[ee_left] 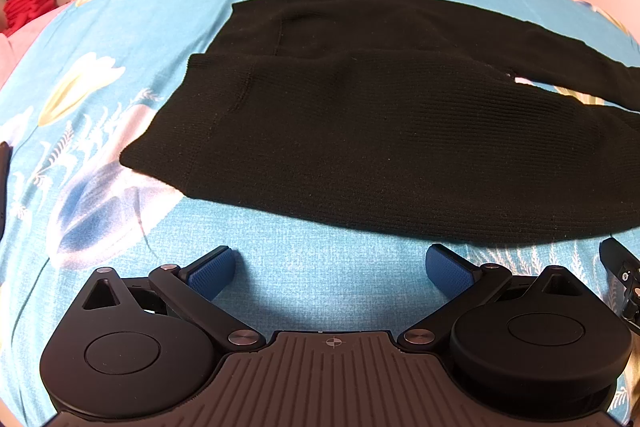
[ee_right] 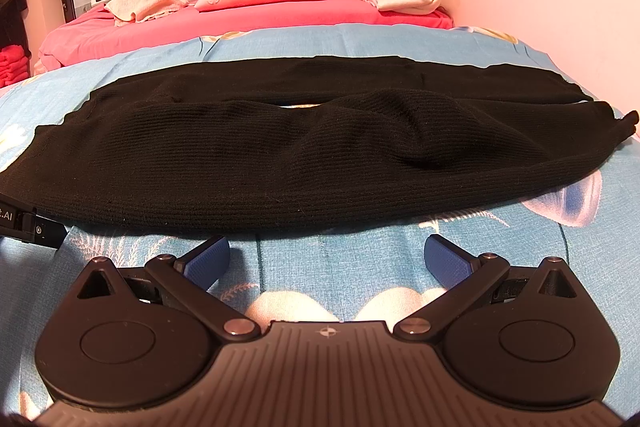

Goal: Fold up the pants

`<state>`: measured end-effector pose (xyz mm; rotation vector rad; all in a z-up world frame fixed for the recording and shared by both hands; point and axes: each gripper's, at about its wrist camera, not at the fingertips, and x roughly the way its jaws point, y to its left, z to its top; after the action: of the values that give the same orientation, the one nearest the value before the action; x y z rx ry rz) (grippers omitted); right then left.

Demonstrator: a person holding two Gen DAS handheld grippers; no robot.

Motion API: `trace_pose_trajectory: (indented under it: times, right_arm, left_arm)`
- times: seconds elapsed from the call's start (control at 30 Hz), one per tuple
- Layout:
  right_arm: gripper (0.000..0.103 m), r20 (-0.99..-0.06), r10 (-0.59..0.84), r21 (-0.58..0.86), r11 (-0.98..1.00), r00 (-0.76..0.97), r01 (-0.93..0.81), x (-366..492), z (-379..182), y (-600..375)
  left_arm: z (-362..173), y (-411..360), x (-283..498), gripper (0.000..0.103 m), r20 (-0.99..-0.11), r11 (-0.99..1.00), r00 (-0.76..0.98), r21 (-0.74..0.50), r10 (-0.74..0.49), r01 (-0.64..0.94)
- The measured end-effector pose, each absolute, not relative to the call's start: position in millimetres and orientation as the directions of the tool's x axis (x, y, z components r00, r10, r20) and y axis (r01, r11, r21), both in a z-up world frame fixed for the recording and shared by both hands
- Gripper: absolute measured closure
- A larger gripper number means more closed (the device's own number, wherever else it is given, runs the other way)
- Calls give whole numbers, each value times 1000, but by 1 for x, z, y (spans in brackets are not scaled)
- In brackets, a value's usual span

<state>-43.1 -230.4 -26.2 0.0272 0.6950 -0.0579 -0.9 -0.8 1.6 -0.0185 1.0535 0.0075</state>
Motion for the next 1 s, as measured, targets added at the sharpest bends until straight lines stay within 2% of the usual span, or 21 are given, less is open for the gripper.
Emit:
trace_pose_trajectory:
  times: [1.0]
  right_arm:
    - [0,-625,-54,-3,998,779,67,-46,-20,-229]
  left_arm:
    - [2,-1,-1,0,-868,1000,496,-11,-2,-15]
